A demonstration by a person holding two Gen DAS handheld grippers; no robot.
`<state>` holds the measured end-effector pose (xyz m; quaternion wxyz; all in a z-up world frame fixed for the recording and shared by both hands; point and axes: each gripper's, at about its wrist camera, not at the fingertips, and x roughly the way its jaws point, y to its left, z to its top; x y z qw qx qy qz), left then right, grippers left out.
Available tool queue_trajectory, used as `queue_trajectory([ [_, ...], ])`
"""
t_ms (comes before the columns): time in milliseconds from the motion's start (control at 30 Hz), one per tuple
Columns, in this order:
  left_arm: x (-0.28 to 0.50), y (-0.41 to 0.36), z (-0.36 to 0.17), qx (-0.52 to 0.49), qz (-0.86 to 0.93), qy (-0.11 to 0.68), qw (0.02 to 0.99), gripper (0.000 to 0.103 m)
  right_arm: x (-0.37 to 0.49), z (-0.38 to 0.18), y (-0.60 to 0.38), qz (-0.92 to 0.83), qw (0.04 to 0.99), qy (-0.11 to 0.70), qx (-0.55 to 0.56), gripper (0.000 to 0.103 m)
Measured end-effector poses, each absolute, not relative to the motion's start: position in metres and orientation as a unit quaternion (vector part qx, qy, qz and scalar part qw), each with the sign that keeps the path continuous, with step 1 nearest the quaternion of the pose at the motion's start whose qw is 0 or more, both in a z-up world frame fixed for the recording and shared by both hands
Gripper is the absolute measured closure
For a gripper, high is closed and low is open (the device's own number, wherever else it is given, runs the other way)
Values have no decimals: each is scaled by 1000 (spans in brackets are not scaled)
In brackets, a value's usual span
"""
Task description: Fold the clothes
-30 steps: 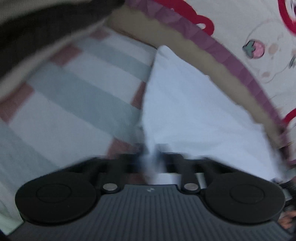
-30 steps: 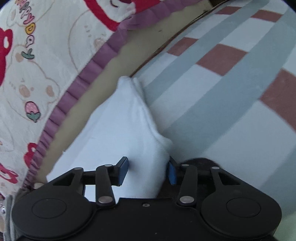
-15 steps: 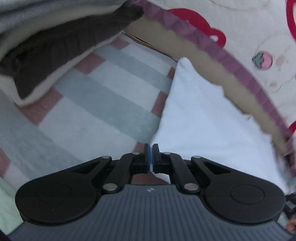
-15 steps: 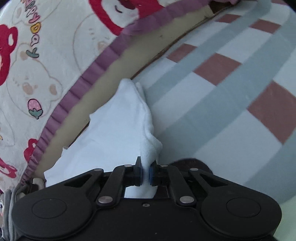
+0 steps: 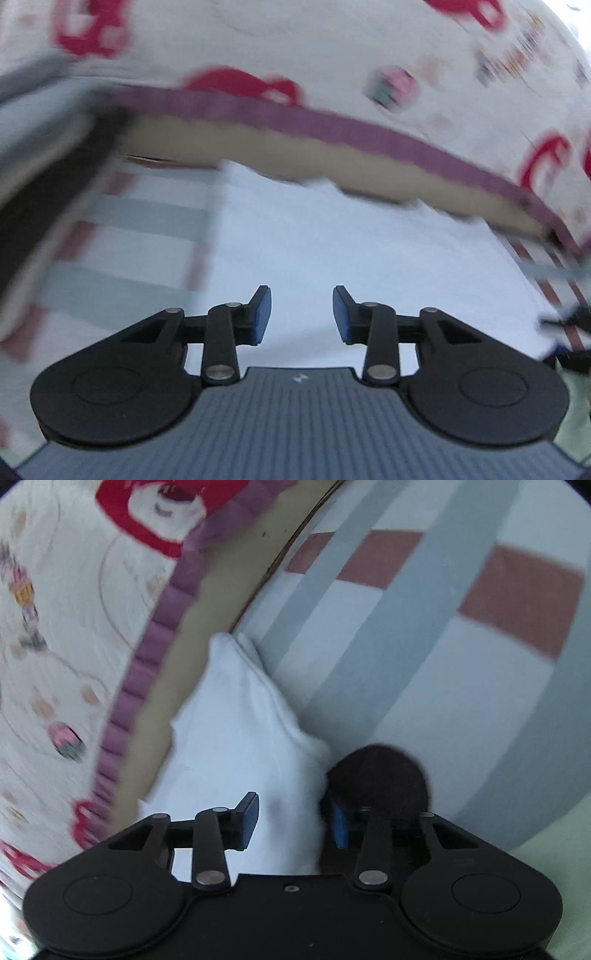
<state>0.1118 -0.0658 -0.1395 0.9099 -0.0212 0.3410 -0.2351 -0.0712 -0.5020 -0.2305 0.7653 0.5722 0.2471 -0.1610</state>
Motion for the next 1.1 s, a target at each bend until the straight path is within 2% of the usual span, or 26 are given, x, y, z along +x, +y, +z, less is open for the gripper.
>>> queue_trajectory([
  [100,118,-104,-157,67,-216,349,910,62,-59,-237,-502,-153,762,218,590,52],
  [133,120,-112,-162,94,-201,347,911,62,-52,-236,-502,-152,767,217,584,76],
  [167,122,-114,-166,100,-203,356,907,62,-44,-233,-504,-144,773,224,575,91],
  [333,128,-106,-179,81,-222,425,874,62,-16,-181,-503,-108,831,242,489,91],
  [400,121,-103,-178,61,-240,427,870,57,-8,-165,-497,-98,851,246,454,91],
  [433,118,-101,-177,51,-248,429,867,50,-5,-160,-494,-94,856,248,444,91],
  [467,115,-100,-177,41,-257,430,865,49,-3,-157,-492,-91,861,249,435,91],
  [733,104,-125,-176,15,-334,410,849,49,-13,-154,-487,-94,872,261,404,91],
  [867,106,-147,-182,9,-390,412,823,56,-14,-157,-485,-114,877,273,378,91],
  [933,104,-150,-182,7,-404,419,813,56,-10,-154,-480,-123,883,282,354,91],
  [1100,117,-147,-159,-64,-375,376,845,55,-6,-140,-470,-107,902,271,318,91],
])
